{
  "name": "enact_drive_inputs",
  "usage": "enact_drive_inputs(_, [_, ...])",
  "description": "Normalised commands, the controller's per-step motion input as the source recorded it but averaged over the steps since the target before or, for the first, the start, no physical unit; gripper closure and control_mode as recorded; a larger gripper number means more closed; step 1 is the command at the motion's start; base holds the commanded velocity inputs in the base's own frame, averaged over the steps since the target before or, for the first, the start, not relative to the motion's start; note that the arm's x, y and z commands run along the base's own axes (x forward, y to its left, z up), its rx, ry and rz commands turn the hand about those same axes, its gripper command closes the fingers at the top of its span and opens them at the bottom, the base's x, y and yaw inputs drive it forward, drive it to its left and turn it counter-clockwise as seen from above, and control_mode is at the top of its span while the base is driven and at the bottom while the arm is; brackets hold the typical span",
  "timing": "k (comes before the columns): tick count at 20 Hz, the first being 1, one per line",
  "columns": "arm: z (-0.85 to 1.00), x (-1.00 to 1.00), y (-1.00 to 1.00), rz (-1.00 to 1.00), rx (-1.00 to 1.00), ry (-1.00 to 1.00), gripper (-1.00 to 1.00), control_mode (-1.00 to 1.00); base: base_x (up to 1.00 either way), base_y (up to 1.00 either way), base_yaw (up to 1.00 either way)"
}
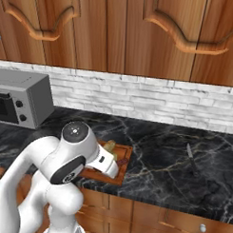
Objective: Retrieve the sausage and cheese from the fridge and place them on the cutting board on the counter.
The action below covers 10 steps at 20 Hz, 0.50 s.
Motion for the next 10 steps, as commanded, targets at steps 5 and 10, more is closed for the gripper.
enact_drive_inputs(5, [-0.23, -0.65, 0.66, 0.00, -0.32, -0.34, -1.00, -1.00, 0.00, 0.00, 0.00])
enact_drive_inputs(10, [-0.32, -0.61, 0.73, 0.00, -0.35, -0.23, -1.00, -1.00, 0.00, 0.00, 0.00])
